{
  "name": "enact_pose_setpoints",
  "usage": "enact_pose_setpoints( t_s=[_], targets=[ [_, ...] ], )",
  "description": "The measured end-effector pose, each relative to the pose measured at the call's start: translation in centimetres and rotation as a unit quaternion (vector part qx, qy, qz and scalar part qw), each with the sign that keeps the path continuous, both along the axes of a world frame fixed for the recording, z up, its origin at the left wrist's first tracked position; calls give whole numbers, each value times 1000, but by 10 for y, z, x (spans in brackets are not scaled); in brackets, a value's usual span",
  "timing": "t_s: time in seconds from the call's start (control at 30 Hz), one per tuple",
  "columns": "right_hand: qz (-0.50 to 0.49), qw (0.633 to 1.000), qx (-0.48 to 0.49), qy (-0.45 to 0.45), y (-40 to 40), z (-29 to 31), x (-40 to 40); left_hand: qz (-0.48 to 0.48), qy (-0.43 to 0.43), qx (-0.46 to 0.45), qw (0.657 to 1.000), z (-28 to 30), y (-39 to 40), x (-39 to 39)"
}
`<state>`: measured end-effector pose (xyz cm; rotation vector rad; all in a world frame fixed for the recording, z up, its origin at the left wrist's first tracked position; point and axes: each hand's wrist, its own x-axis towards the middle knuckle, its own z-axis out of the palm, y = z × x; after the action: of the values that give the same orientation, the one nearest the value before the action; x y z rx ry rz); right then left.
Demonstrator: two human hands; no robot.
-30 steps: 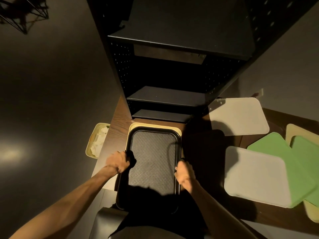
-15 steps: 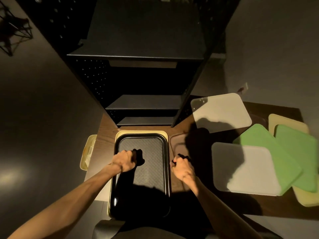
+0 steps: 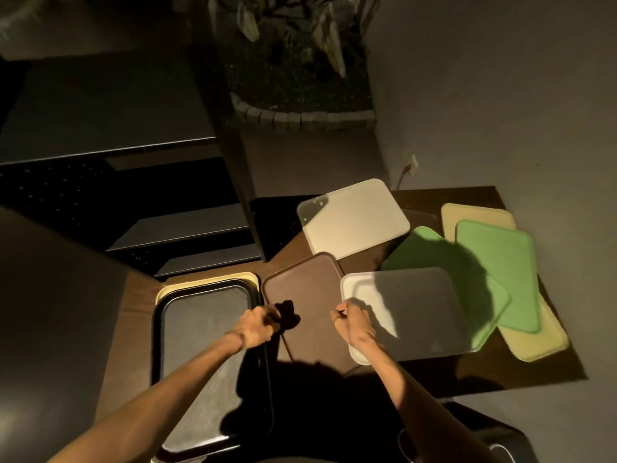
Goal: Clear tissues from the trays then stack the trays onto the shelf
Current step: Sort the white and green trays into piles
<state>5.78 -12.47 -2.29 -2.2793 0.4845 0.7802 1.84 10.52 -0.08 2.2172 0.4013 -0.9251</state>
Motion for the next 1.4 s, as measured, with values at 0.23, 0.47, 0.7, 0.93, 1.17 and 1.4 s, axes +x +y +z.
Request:
enact_pose_setpoints(
  t_s=[0.23,0.47,0.7,0.93,1.17,1.4],
  targets=[
    [-87,992,78,46,-88,-9,8,92,75,-57,991,-16,-77,11],
    [-122,982,-29,144,-176,-42,-25,108,113,-74,985,-36,-134,16],
    [-325,913,193,151,-190,-66,-43,53,92,0,994,-47,-161,18],
    [-310,920,228,69,-192,-94,-42,130,-35,124,983,-37,-150,37],
    [-45,986,152,41,-192,-30,5,204,-77,49,975,-35,-131,32],
    [193,981,21,0,-138,-9,48,288,-56,48,955,-48,-114,-27]
  ],
)
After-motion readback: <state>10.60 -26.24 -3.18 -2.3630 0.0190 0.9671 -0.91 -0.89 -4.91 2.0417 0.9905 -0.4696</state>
